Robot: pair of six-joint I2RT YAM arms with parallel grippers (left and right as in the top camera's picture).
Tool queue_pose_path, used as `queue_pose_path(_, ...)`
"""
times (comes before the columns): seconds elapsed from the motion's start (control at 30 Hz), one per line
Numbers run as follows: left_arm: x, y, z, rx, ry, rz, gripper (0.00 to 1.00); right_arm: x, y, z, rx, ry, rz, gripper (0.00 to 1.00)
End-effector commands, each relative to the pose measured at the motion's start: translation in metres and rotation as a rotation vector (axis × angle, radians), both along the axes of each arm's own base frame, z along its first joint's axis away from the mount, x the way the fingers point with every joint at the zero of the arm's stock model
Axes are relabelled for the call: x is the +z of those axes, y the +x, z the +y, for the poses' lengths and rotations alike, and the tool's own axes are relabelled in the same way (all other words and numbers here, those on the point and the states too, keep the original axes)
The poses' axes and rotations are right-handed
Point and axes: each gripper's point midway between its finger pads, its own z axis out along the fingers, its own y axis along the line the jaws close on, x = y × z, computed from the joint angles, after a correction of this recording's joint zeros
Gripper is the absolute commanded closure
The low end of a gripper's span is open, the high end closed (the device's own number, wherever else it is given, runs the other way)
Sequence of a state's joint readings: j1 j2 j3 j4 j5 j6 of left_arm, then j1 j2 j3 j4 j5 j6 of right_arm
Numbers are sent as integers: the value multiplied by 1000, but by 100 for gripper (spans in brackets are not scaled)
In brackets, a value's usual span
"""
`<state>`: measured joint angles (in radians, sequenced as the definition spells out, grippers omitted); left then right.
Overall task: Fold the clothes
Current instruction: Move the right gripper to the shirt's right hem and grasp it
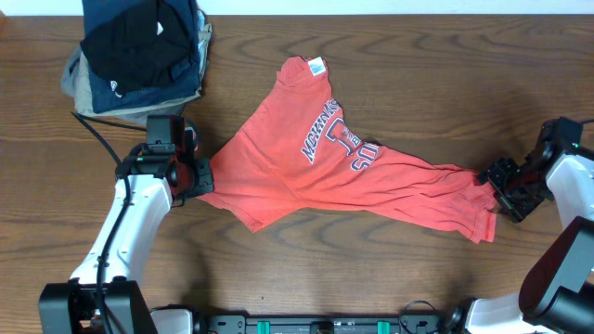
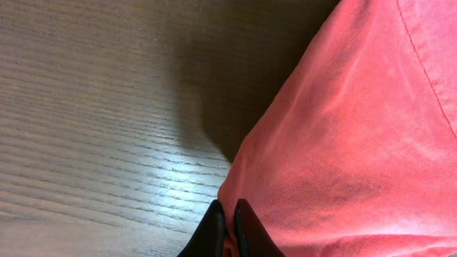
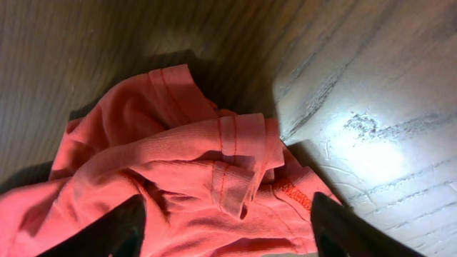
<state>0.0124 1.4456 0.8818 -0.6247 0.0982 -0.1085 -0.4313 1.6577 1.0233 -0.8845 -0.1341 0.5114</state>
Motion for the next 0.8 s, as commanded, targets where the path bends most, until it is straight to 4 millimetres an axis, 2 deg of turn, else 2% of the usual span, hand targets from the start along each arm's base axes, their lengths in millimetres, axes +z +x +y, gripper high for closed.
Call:
queue_pose_path(0.0, -3, -4, 2, 14, 3, 12, 94, -5, -6, 0, -6, -18, 23, 32)
queue_pose_path(0.23, -3, -4, 2, 14, 3, 12, 94, -18, -12, 3, -6, -16, 26, 34)
queue_pose_path(0.37, -3, -4, 2, 14, 3, 12, 94, -25, -13, 4, -6, -20, 16, 42)
queue_pose_path(0.77, -3, -3, 2, 14, 3, 11, 94, -22, -4, -2, 3, -43, -15, 48)
